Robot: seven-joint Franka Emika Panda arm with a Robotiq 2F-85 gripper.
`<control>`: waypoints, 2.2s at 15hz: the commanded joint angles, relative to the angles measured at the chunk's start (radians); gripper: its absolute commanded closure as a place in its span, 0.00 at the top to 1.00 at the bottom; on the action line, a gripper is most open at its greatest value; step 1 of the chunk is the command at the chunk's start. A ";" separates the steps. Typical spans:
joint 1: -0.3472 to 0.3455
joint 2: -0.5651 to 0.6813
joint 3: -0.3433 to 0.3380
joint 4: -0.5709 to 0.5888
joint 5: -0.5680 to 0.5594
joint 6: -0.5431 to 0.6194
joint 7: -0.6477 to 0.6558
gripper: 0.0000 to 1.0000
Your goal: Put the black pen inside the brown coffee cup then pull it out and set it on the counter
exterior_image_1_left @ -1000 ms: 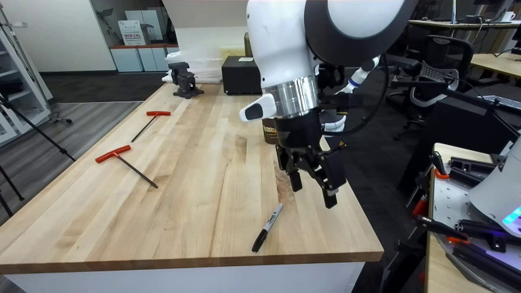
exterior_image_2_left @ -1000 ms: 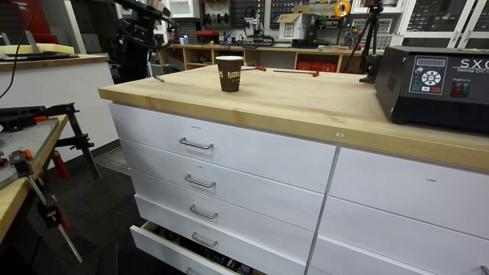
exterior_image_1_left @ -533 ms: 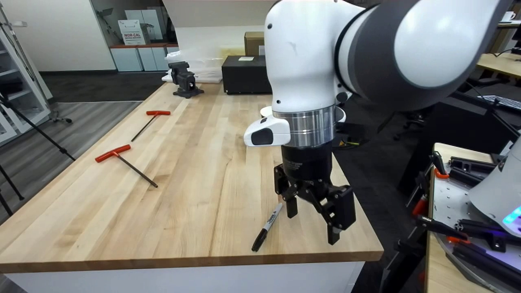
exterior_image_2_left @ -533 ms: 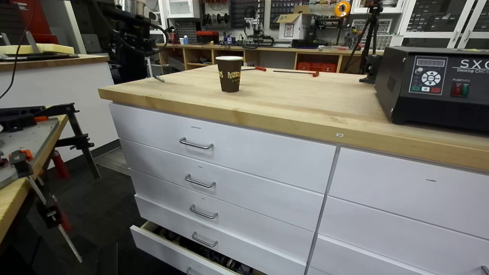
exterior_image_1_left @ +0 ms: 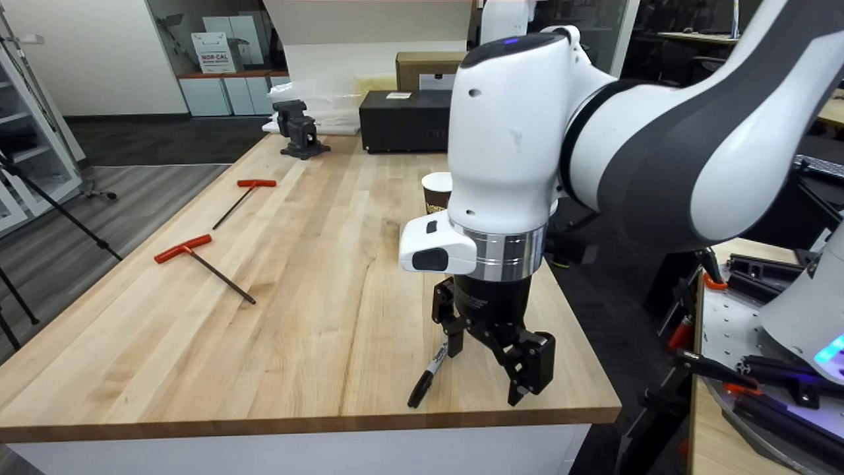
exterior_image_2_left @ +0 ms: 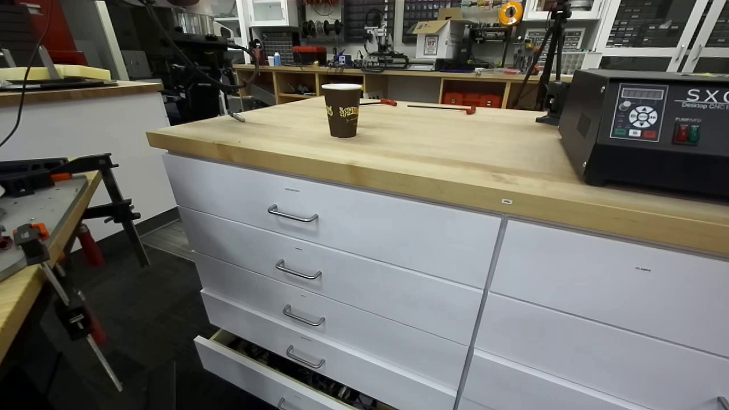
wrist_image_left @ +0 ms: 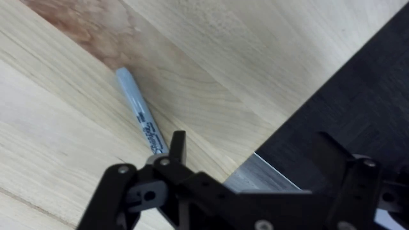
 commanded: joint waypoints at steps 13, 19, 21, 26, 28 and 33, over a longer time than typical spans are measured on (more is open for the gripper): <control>0.038 0.216 -0.057 0.437 -0.127 -0.302 0.082 0.33; 0.027 0.203 -0.065 0.436 -0.121 -0.331 0.097 0.90; 0.025 0.204 -0.074 0.432 -0.125 -0.335 0.103 1.00; 0.017 0.214 -0.088 0.418 -0.120 -0.354 0.103 1.00; 0.015 0.218 -0.090 0.407 -0.118 -0.361 0.105 1.00; 0.010 0.219 -0.084 0.388 -0.107 -0.382 0.103 0.75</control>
